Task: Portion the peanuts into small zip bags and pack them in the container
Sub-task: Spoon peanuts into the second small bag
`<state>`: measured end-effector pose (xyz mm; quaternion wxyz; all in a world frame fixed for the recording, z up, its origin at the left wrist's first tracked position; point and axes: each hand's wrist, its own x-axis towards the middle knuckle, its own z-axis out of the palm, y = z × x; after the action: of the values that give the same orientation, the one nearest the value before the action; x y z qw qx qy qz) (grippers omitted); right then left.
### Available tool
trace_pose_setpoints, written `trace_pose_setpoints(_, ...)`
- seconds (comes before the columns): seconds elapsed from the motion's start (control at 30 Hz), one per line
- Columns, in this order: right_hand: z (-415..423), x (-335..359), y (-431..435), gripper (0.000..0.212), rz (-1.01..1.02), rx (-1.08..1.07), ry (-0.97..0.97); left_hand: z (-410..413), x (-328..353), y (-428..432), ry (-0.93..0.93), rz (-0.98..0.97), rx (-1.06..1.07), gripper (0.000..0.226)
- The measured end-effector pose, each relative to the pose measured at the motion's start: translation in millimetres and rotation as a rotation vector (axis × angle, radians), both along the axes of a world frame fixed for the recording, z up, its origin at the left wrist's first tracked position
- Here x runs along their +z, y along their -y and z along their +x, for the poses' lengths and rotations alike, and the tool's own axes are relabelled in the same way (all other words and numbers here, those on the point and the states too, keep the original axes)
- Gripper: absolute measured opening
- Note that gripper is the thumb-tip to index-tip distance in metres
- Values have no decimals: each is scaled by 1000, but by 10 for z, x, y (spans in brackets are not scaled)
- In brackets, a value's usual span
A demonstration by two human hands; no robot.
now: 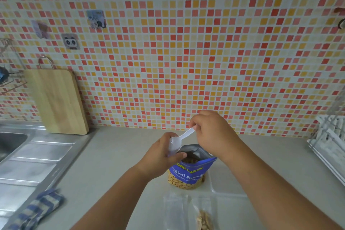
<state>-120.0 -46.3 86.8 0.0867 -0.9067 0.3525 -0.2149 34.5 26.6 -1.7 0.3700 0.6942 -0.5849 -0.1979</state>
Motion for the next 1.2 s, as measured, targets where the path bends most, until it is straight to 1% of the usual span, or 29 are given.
trace_pose_setpoints(0.1, -4, -1, -16, 27, -102, 68, 24, 7, 29, 27, -143, 8, 46, 36)
trace_pose_setpoints(0.17, -20, 15, -20, 26, -195, 97, 60, 14, 38, 41, -164, 21, 78, 31)
trace_pose_setpoints(0.27, -104, 102, 17, 21, -284, -32, 137, 28, 57, 21, -125, 35, 95, 27)
trace_pose_setpoints(0.3, -132, 122, 35, 20, -263, -96, 104, 29, 61, 5, -115, 40, 86, 26)
trace_pose_setpoints(0.33, -151, 121, 54, 20, -204, -156, 29, 29, 63, -15, -111, 48, 73, 27)
trace_pose_setpoints(0.4, -125, 45, 77, 23, -27, -234, -198, 30, 51, -44, -110, 70, 49, 31)
trace_pose_setpoints(0.47, -37, -118, 40, 22, 87, -229, -410, 30, 28, -53, -66, 92, 36, 36)
trace_pose_setpoints(0.5, 9, -212, 15, 22, 111, -220, -474, 28, 13, -52, -35, 101, 28, 37)
trace_pose_setpoints(0.6, 116, -492, -27, 26, 133, -240, -521, 23, -50, -40, 26, 100, 17, 36)
trace_pose_setpoints(0.7, 231, -673, -12, 27, 230, -350, -562, 16, -106, -34, 45, 112, 23, 32)
trace_pose_setpoints(0.77, 304, -725, 25, 28, 322, -410, -553, -1, -116, -38, 53, 122, 15, 34)
trace_pose_setpoints(0.9, 319, -745, 72, 27, 458, -511, -448, -24, -112, -52, 59, 122, 5, 36)
trace_pose_setpoints(1.03, 289, -838, 66, 24, 486, -509, -361, -24, -111, -66, 51, 125, 0, 34)
trace_pose_setpoints(1.13, 266, -805, 152, 25, 587, -534, -312, -3, -97, -65, 43, 155, -11, 35)
trace_pose_setpoints(1.2, 200, -802, 255, 11, 590, -533, -281, 22, -62, -65, -15, 187, -11, 33)
